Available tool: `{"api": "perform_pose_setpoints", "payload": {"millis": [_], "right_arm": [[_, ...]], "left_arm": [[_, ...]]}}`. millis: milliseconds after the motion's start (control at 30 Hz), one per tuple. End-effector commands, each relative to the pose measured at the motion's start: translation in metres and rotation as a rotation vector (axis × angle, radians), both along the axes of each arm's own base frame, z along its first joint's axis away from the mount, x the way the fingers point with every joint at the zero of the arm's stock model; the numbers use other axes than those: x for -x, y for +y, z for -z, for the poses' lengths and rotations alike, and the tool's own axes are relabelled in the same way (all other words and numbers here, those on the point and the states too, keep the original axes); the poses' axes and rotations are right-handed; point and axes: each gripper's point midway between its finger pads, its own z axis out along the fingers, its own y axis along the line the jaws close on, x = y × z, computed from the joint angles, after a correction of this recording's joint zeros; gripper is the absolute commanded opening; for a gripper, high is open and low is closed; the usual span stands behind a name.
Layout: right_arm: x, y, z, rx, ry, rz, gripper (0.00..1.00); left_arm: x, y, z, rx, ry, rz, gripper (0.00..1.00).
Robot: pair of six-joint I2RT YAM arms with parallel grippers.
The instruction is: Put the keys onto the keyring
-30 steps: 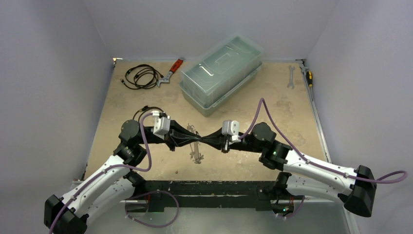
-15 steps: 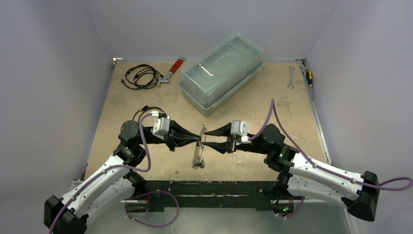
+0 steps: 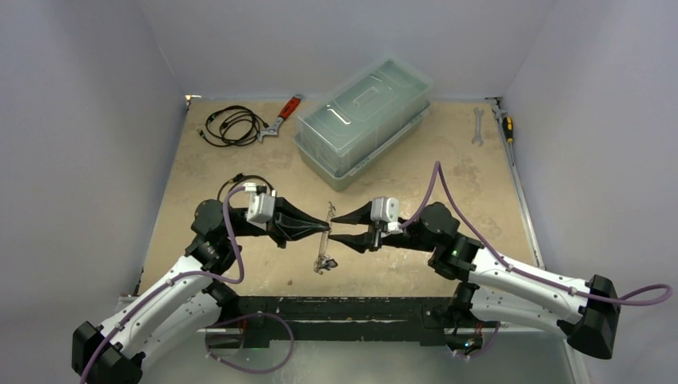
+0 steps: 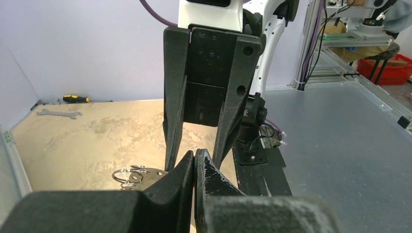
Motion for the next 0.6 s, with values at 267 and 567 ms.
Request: {"api": "perform_pose_setpoints", "payload": {"millis": [267,567], "right_arm": [[0.0088,0.0038,-0.0283,-0.09,-0.037,-0.056,0.38],[0.0075,0.0074,-0.0275,-0.092,-0.033,-0.06,0.32]], "left_arm": [[0.0064,0.0028,-0.0249,0.06,-0.071,0.007,0.0],[0.0064,0.0026,-0.025,0.061,-0.071,0.007,0.0]]}}
